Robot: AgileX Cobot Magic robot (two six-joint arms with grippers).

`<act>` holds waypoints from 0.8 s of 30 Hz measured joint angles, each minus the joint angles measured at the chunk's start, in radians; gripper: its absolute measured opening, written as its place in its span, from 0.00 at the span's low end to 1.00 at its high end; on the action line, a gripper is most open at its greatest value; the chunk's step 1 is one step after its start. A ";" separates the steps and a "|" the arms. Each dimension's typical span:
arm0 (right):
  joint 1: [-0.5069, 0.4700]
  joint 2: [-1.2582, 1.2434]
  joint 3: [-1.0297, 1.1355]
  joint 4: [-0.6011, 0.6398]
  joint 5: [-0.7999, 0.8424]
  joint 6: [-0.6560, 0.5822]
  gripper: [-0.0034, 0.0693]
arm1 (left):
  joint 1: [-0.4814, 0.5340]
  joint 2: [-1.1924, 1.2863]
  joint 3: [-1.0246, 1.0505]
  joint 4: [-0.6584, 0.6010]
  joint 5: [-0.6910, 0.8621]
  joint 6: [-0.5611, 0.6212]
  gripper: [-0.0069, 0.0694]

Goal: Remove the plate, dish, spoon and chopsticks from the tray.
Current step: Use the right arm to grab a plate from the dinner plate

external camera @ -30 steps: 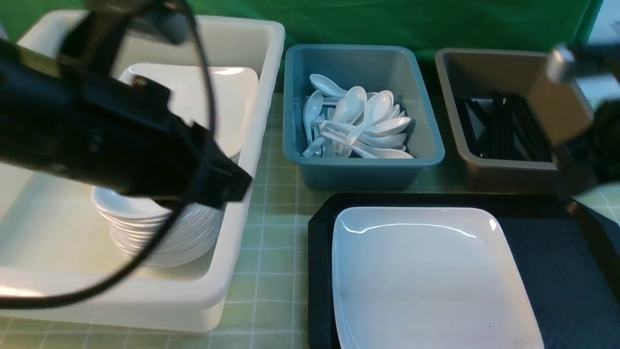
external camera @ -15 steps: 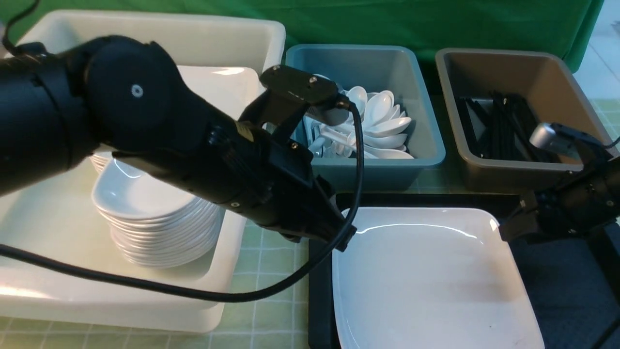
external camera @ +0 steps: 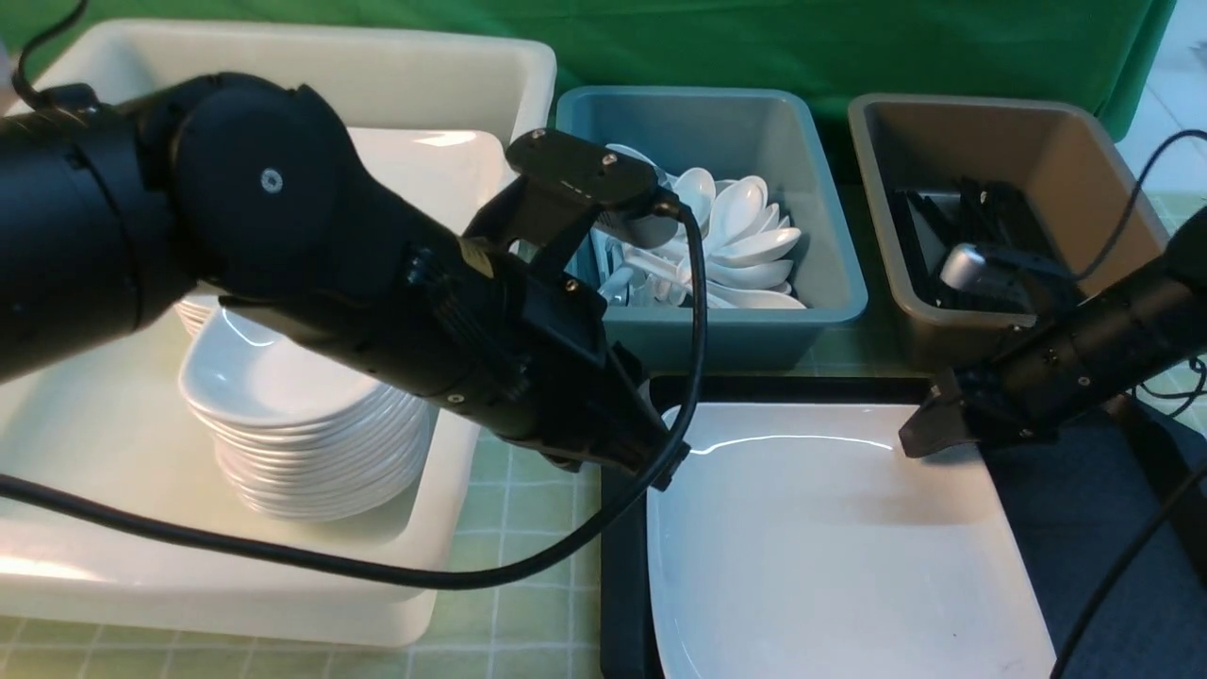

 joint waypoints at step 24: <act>0.027 -0.468 -0.013 -0.103 0.147 0.042 0.08 | 0.084 0.000 -0.094 0.248 0.058 -0.256 0.07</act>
